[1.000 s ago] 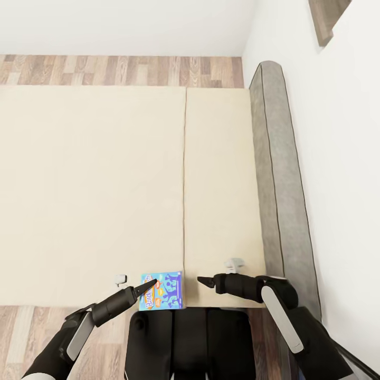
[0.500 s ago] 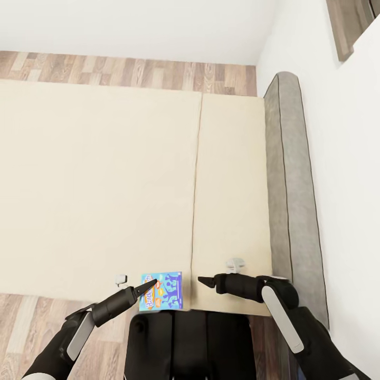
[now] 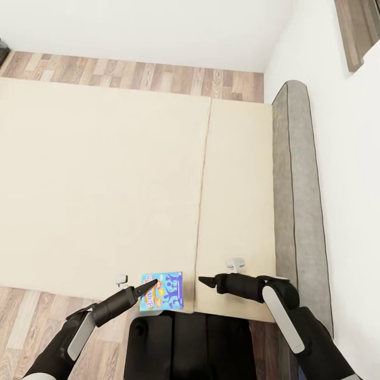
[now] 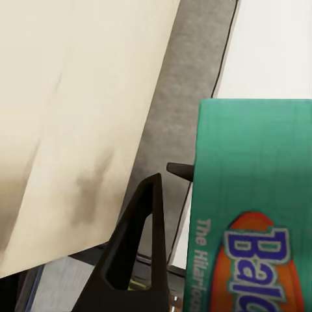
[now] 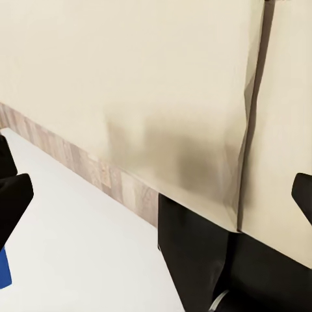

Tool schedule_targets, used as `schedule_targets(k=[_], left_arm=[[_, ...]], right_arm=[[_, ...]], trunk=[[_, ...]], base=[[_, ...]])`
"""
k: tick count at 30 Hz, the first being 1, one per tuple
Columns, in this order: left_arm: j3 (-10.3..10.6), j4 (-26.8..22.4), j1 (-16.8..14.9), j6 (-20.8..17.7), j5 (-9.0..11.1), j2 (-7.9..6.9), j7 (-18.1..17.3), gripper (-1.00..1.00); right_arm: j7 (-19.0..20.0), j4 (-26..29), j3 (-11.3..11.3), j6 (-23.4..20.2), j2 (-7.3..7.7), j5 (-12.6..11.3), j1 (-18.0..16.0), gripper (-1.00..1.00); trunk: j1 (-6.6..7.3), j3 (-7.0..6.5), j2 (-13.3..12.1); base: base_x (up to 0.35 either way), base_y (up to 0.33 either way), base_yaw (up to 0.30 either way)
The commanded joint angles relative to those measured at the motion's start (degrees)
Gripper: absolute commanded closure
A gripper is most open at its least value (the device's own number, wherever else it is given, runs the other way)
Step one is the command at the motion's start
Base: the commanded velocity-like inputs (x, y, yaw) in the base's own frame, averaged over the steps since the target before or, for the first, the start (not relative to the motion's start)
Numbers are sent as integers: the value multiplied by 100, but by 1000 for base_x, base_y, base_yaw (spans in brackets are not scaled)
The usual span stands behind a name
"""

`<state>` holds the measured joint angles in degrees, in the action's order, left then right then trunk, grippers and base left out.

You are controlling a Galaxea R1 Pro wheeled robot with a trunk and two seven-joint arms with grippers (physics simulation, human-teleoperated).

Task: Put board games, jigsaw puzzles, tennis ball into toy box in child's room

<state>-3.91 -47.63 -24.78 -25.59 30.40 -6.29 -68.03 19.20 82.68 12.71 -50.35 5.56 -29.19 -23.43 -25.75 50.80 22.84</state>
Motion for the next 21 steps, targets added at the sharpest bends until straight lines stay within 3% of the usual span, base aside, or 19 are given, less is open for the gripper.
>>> schedule_targets(k=[1,21], left_arm=[[0,-1,-1,-48,20,1,-10,100],[-22,-9,8,-4,86,1,-78,100]], right_arm=[[27,5,-1,-17,4,27,-1,-100],[23,11,-51,-18,7,28,5,-100]], trunk=[[-3,2,8],[-3,-12,8]], base=[[0,0,38],[0,0,9]])
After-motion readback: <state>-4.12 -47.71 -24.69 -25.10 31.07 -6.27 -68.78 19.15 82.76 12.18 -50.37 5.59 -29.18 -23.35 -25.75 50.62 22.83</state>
